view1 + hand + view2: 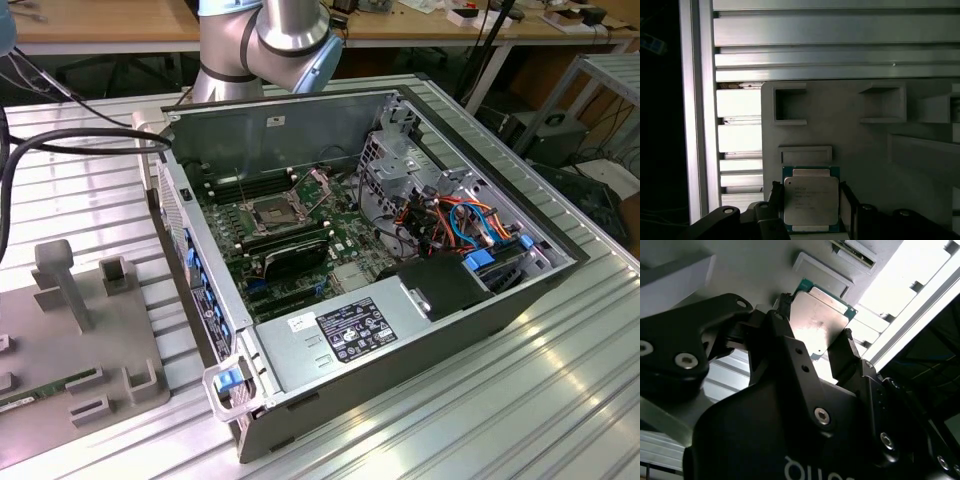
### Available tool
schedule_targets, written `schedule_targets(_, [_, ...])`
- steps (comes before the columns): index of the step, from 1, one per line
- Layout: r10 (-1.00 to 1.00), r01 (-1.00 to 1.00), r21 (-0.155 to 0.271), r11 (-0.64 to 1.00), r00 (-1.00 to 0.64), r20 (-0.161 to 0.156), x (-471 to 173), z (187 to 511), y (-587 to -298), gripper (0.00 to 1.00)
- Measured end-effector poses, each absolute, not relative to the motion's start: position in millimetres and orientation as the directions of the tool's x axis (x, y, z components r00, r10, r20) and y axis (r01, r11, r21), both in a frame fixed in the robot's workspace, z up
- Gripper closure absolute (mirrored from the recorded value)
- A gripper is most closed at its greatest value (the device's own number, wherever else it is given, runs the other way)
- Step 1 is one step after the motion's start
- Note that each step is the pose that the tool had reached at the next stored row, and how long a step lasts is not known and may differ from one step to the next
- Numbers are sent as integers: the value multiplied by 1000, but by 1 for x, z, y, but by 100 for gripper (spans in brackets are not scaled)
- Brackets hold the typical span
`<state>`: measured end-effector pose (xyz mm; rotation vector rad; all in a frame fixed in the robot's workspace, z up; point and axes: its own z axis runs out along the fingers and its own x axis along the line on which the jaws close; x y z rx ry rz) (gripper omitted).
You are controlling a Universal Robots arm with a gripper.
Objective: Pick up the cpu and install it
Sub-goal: 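Pick up the cpu and move it towards the insertion slot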
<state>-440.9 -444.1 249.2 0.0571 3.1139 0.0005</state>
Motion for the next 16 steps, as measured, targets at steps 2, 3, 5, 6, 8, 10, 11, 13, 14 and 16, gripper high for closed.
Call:
schedule_targets(2, [37, 37, 1, 999, -999, -27, -441, 252, -444, 45])
schedule_targets(3, [37, 37, 1, 999, -999, -27, -441, 253, -444, 45])
schedule_targets(5, [37, 37, 1, 999, -999, -27, -441, 257, -444, 45])
schedule_targets(6, [37, 37, 1, 999, -999, -27, -441, 259, -444, 45])
schedule_targets(8, [37, 37, 1, 999, -999, -27, -441, 262, -444, 45])
schedule_targets(10, [37, 37, 1, 999, -999, -27, -441, 265, -444, 45])
schedule_targets(11, [37, 37, 1, 999, -999, -27, -441, 268, -444, 45])
schedule_targets(13, [37, 37, 1, 999, -999, -27, -441, 272, -444, 45])
schedule_targets(14, [37, 37, 1, 999, -999, -27, -441, 274, -444, 45])
schedule_targets(16, [37, 37, 1, 999, -999, -27, -441, 278, -444, 45])
